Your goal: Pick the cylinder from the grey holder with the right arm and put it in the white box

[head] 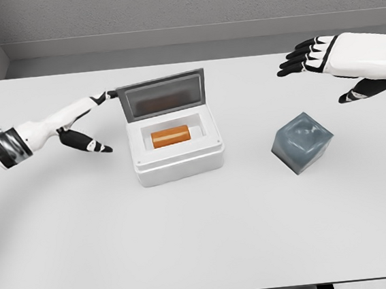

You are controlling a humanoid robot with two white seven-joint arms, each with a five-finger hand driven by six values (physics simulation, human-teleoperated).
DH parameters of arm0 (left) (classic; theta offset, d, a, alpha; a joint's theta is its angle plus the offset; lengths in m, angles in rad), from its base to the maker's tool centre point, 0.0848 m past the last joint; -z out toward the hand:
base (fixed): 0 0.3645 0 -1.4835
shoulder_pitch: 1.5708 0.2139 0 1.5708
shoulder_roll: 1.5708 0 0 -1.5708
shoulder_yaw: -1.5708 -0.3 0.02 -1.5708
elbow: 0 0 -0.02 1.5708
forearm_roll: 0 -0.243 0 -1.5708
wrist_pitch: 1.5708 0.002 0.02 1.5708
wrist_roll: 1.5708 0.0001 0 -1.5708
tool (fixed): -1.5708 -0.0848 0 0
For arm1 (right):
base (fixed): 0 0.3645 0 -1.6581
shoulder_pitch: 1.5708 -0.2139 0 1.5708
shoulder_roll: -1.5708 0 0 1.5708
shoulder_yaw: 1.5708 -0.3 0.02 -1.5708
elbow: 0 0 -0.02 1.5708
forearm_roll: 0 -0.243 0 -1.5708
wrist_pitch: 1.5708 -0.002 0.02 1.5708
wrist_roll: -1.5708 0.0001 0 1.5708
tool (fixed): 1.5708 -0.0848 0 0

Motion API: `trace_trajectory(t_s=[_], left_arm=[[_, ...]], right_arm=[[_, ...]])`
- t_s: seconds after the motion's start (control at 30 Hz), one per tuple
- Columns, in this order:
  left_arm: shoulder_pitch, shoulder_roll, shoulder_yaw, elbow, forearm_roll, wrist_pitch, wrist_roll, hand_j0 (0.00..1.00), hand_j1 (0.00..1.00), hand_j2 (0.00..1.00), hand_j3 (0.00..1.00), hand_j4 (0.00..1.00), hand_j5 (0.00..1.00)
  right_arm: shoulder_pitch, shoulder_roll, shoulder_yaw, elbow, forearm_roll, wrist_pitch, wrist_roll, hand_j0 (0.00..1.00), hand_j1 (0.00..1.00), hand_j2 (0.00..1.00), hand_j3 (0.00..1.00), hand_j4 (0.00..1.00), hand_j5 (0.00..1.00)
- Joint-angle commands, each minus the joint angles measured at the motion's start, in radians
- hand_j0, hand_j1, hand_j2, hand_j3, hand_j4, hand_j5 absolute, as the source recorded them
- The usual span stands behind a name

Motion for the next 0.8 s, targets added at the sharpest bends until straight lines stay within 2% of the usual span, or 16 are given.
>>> trace_trajectory(t_s=[0.0,0.17,0.23,0.43,0.53,0.63,0.7,0.77], left_arm=[[0.003,0.009,0.010,-0.032,0.009,0.002,0.000,1.00,1.00,1.00,1.00,1.00,1.00],[0.006,0.016,0.010,-0.079,0.008,0.002,0.000,1.00,1.00,1.00,1.00,1.00,1.00],[0.021,0.019,0.011,-0.108,0.008,0.002,0.000,1.00,1.00,1.00,1.00,1.00,1.00],[0.029,0.045,0.040,-0.079,0.008,0.002,0.000,1.00,1.00,1.00,1.00,1.00,1.00],[0.057,0.061,0.106,-0.056,0.009,0.002,0.000,1.00,1.00,1.00,1.00,1.00,1.00],[0.090,0.095,0.140,-0.056,0.026,0.002,0.000,1.00,1.00,1.00,1.00,1.00,1.00],[0.112,0.096,0.197,-0.039,0.026,0.002,0.000,1.00,1.00,1.00,1.00,1.00,1.00],[0.112,0.096,0.198,-0.036,0.028,0.002,0.002,1.00,1.00,1.00,1.00,1.00,1.00]], right_arm=[[0.000,0.000,-0.002,0.001,-0.008,0.001,-0.001,1.00,1.00,1.00,1.00,1.00,1.00],[0.000,0.006,-0.002,0.001,-0.008,0.001,-0.001,1.00,1.00,1.00,1.00,1.00,1.00],[0.000,0.017,0.000,0.024,-0.006,0.001,-0.001,1.00,1.00,1.00,1.00,1.00,1.00],[0.000,0.019,0.001,0.024,-0.008,0.001,-0.001,1.00,1.00,1.00,1.00,1.00,1.00],[-0.002,0.019,0.001,0.024,-0.006,0.001,0.001,1.00,1.00,1.00,1.00,1.00,1.00],[-0.002,0.020,0.001,0.024,-0.006,0.001,-0.001,1.00,1.00,1.00,1.00,1.00,1.00],[0.002,0.020,0.000,0.024,-0.006,0.001,-0.001,1.00,1.00,1.00,1.00,1.00,1.00],[0.005,0.023,0.000,0.024,-0.008,0.001,-0.001,1.00,1.00,1.00,1.00,1.00,1.00]])
